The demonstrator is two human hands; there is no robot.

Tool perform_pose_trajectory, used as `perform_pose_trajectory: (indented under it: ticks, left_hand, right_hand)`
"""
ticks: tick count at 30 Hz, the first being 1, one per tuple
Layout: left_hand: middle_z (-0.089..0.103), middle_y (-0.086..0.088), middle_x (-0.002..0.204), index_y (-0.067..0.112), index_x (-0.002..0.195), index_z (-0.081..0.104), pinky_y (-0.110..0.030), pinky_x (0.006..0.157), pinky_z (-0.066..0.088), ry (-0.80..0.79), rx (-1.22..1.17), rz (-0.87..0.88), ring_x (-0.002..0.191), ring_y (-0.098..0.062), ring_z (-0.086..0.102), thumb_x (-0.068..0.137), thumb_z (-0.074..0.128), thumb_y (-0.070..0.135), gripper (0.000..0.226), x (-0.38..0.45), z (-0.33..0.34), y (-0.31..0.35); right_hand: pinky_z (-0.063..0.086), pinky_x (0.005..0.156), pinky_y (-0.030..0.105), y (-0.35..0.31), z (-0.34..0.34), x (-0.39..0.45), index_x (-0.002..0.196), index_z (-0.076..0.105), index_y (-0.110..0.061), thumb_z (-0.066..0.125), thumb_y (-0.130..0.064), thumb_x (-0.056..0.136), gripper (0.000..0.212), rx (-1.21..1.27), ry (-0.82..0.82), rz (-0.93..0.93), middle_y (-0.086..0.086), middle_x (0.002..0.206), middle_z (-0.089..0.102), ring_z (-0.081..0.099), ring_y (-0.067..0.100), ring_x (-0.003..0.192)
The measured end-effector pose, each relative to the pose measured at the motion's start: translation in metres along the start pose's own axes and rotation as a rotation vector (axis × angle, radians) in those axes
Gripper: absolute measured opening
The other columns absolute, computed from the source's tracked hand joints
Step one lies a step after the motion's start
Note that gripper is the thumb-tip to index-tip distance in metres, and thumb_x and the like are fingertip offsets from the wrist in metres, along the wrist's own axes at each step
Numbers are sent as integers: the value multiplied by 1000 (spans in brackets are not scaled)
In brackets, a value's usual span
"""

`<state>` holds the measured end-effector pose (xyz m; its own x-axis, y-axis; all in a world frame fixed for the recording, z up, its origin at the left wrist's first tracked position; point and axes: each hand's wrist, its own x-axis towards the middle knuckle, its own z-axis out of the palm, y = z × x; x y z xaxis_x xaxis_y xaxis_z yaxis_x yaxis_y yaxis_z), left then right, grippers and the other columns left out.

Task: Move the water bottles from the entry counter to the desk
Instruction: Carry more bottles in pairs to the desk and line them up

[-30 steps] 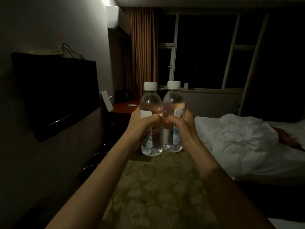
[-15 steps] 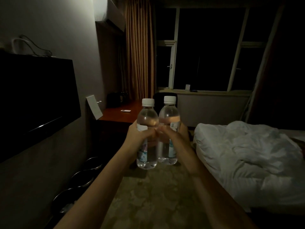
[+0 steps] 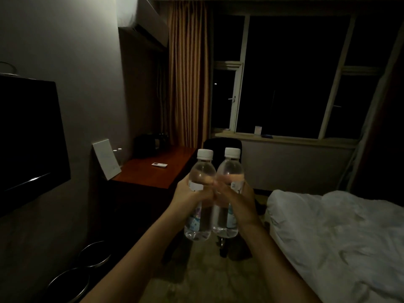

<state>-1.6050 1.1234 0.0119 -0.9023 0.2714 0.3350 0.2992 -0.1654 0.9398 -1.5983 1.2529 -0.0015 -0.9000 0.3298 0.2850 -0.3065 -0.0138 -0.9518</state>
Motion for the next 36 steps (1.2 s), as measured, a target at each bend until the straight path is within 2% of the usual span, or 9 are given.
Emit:
perform_pose_trajectory:
  ticks: [3,7,10,14,20,25,29,33,36]
  left_hand:
    - [68,-1,95,22,96,58,-14,58,53,52,-7,4,79,-5,70,77,67,3,29,65,13,-26]
    - [73,6,83,20,95,59,-13,57,52,90,-9,10,77,-6,70,75,69,2,29,153,20,-55]
    - [72,4,88,15,100,58,-14,59,53,111,13,10,81,-9,70,73,70,3,32,216,13,-77]
    - [70,0,88,17,98,59,-12,56,52,163,35,-8,78,-7,70,72,71,3,31,299,-2,-114]
    - [70,0,86,13,99,59,-14,57,52,139,31,-13,78,-9,70,72,69,-1,32,422,-41,-172]
    - [68,-3,89,18,97,59,-15,56,53,187,45,-18,78,-7,70,71,68,-5,37,527,-73,-201]
    - [67,-4,94,18,100,58,-14,56,52,216,101,-14,82,-6,70,72,71,0,36,602,-92,-222]
    - [67,0,94,23,99,59,-13,56,52,245,115,-15,81,-4,69,69,73,2,40,670,-110,-246]
    - [67,-1,96,27,98,58,-19,60,54,306,106,-10,87,-14,69,67,73,2,43,721,-124,-267]
  right_hand:
    - [42,41,5,20,-11,74,85,61,-23,78,-25,71,22,-25,-21,37,-3,81,64,62,-11,57]
    - [50,50,12,37,-20,163,97,62,-17,79,-31,68,37,-23,-129,10,7,97,68,69,4,71]
    - [57,65,29,51,-17,219,108,59,-15,78,-47,51,68,10,-156,-16,11,107,66,70,17,88]
    - [55,84,49,81,-2,298,110,57,-13,80,-28,67,51,-26,-157,-17,12,112,64,65,26,100]
    - [52,88,52,133,35,421,106,58,-7,77,-21,72,42,-74,-115,-30,17,115,60,61,30,105]
    - [52,88,52,161,70,520,93,63,-15,77,-21,72,26,0,-106,-27,16,105,66,65,29,97]
    - [54,86,46,187,91,599,84,62,-25,76,-18,72,20,52,-119,-22,13,102,68,67,24,93]
    - [56,82,44,223,108,679,88,64,-20,76,-20,73,19,60,-167,-16,7,95,69,68,22,89]
    - [58,70,34,251,122,743,91,66,-16,77,-21,71,23,89,-216,-22,6,92,70,69,16,83]
